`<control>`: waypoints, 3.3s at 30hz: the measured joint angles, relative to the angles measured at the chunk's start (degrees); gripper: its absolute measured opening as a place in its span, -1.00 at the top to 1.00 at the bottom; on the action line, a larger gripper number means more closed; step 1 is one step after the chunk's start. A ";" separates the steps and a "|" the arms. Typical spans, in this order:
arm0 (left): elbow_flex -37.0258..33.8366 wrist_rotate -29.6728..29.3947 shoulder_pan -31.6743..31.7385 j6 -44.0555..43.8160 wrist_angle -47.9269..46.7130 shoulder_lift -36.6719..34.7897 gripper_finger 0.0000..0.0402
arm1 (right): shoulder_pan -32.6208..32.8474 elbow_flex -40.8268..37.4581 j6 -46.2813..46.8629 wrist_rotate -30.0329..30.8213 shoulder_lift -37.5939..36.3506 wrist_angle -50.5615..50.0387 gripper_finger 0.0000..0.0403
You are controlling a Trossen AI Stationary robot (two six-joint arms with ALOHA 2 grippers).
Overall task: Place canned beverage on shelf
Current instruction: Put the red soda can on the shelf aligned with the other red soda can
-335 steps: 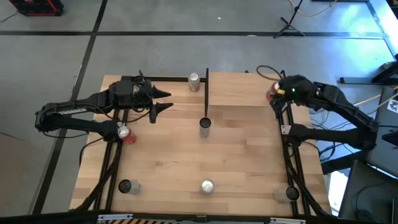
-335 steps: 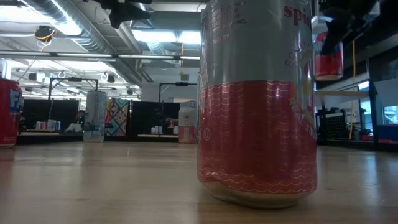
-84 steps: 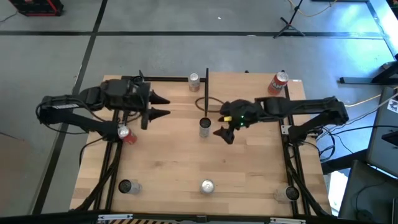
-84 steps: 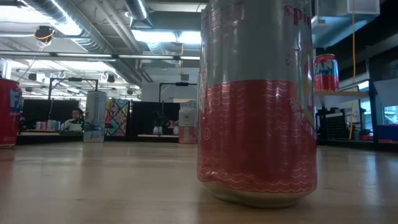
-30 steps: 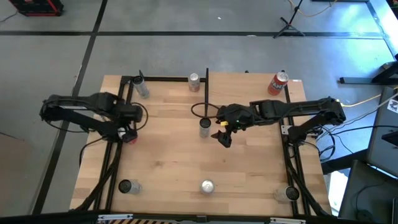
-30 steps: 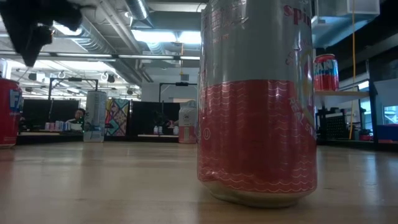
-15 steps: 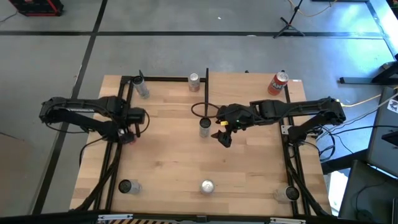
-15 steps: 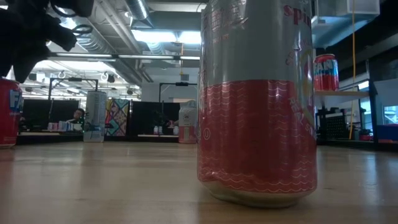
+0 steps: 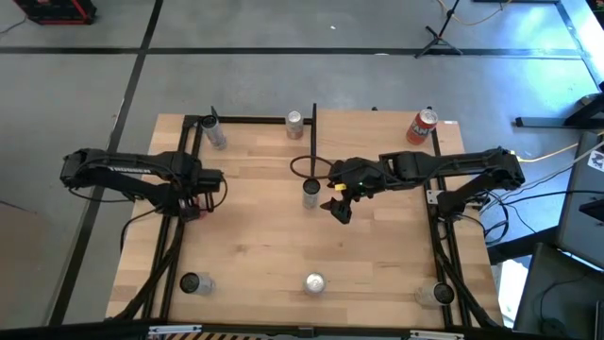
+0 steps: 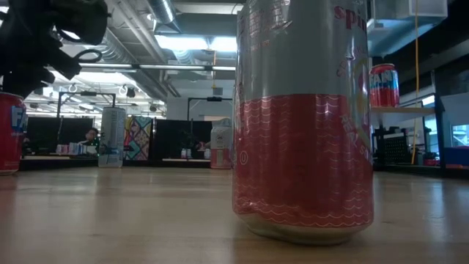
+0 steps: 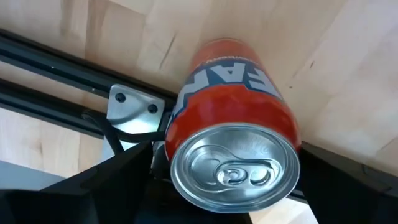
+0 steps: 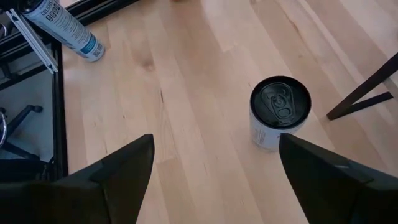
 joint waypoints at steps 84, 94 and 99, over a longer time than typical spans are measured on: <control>76.87 -9.34 -8.42 27.11 4.36 39.91 -0.27 | -0.73 3.19 -20.95 4.27 11.32 28.98 -0.65; 76.81 -7.68 -8.53 26.70 5.05 39.87 -0.27 | -0.74 3.17 -20.37 1.73 12.52 30.09 -0.65; 76.81 -7.48 -8.58 26.73 5.41 39.87 -0.27 | -0.74 3.17 -20.43 1.72 13.12 30.62 -0.64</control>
